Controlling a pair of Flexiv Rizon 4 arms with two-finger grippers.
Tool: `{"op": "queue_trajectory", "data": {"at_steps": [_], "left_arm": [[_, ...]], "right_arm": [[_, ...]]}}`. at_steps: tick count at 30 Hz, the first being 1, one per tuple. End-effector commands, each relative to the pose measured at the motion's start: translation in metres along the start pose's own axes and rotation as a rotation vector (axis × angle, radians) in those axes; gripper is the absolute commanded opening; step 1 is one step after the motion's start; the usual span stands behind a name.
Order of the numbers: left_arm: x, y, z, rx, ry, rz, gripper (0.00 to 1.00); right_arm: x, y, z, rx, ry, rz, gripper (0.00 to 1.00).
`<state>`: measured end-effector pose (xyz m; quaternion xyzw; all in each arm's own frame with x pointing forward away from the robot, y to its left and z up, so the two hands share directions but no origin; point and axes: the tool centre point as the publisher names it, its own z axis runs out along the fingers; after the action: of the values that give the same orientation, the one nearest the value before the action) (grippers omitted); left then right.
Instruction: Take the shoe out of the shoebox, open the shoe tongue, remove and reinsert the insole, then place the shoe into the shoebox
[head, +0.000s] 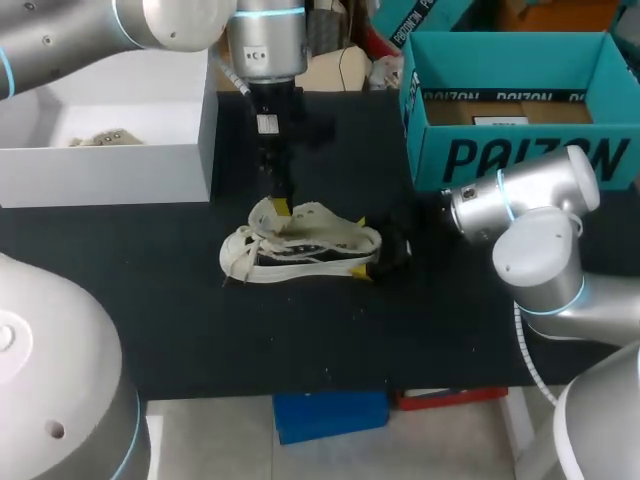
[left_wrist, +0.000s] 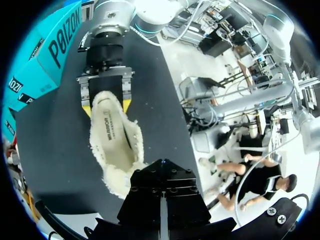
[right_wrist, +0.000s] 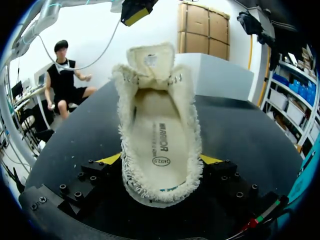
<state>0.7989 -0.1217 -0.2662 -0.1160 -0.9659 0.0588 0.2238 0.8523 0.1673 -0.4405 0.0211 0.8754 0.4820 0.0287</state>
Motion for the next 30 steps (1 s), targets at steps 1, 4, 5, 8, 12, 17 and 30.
{"op": "queue_trajectory", "data": {"at_steps": [1,4,5,8,12,17,30], "left_arm": [[0.006,0.007,0.002,0.049,-0.052,0.010,0.00],[0.005,0.009,0.003,0.066,-0.084,0.020,0.00],[0.003,0.009,0.003,0.075,-0.077,0.019,0.00],[0.003,0.009,0.003,0.085,-0.061,0.022,0.00],[0.003,0.009,0.003,0.085,-0.061,0.022,0.00],[0.003,0.009,0.003,0.085,-0.061,0.022,0.00],[-0.017,0.001,0.010,-0.025,-0.255,-0.025,0.00]], "right_arm": [[-0.001,-0.002,0.003,0.002,-0.001,0.002,0.00],[-0.001,-0.002,0.003,0.002,-0.001,0.002,0.00],[-0.001,-0.002,0.003,0.002,-0.001,0.002,0.00],[-0.001,-0.002,0.003,0.002,-0.001,0.002,0.00],[-0.001,-0.002,0.003,0.002,-0.001,0.002,0.00],[-0.001,-0.002,0.003,0.002,-0.001,0.002,0.00],[-0.001,-0.002,0.003,0.002,-0.001,0.002,0.00]]}}
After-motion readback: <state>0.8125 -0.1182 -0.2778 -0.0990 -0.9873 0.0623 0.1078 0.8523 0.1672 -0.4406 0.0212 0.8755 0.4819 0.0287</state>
